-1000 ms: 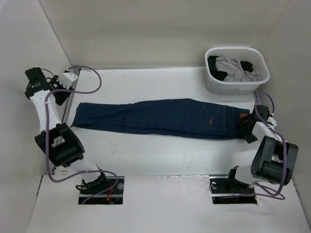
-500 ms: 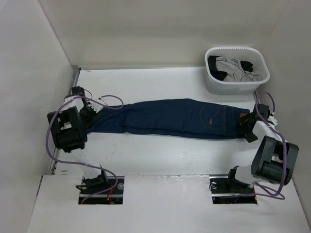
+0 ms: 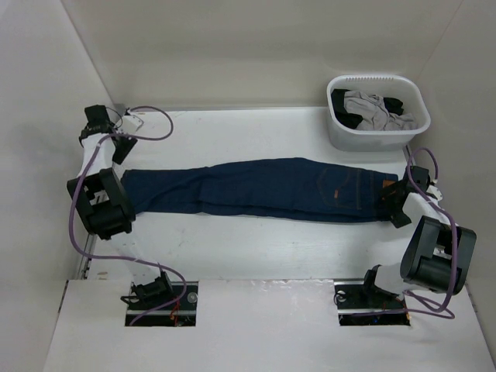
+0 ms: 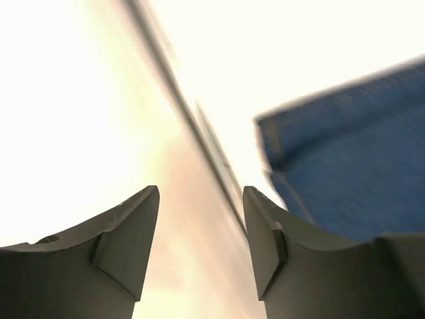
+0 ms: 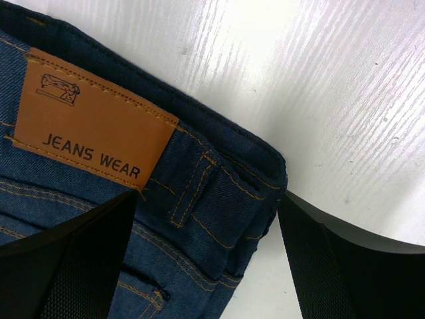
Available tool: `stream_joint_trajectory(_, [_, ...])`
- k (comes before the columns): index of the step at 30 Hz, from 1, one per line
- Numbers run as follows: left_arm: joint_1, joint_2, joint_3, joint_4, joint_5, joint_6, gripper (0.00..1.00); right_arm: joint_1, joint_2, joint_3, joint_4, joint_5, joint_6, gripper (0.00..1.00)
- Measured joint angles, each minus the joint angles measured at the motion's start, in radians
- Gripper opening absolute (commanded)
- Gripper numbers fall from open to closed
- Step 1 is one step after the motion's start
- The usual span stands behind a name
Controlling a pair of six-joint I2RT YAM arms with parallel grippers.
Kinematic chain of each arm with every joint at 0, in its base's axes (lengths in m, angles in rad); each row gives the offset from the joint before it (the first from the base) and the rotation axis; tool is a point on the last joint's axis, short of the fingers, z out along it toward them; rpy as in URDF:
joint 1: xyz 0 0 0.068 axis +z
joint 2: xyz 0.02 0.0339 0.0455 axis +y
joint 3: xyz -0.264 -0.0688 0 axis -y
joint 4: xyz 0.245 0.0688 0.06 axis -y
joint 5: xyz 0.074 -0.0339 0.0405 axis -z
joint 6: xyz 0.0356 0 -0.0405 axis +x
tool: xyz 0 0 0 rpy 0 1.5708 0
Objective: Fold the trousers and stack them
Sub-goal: Fold the trousers
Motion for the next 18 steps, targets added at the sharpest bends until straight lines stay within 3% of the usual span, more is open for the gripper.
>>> stream_joint_trajectory(3, [0.023,0.081,0.079,-0.05,0.017,-0.037,0.5,0.0,0.008,0.0,-0.001,0.0,-0.002,0.9])
stream_joint_trajectory(12, [0.036,0.233,0.082,-0.243,0.047,-0.086,0.42,0.0,0.009,0.0,0.0,0.0,-0.019,0.9])
stream_joint_trajectory(14, [0.037,0.233,0.082,-0.252,0.048,-0.091,0.33,0.002,0.01,0.0,0.0,0.001,-0.019,0.9])
stream_joint_trajectory(16, [0.04,0.234,0.082,-0.261,0.049,-0.097,0.16,0.004,0.012,0.0,0.0,0.001,-0.019,0.9])
stream_joint_trajectory(18, [0.042,0.234,0.082,-0.262,0.05,-0.103,0.1,0.005,0.015,0.0,0.0,0.001,-0.019,0.9])
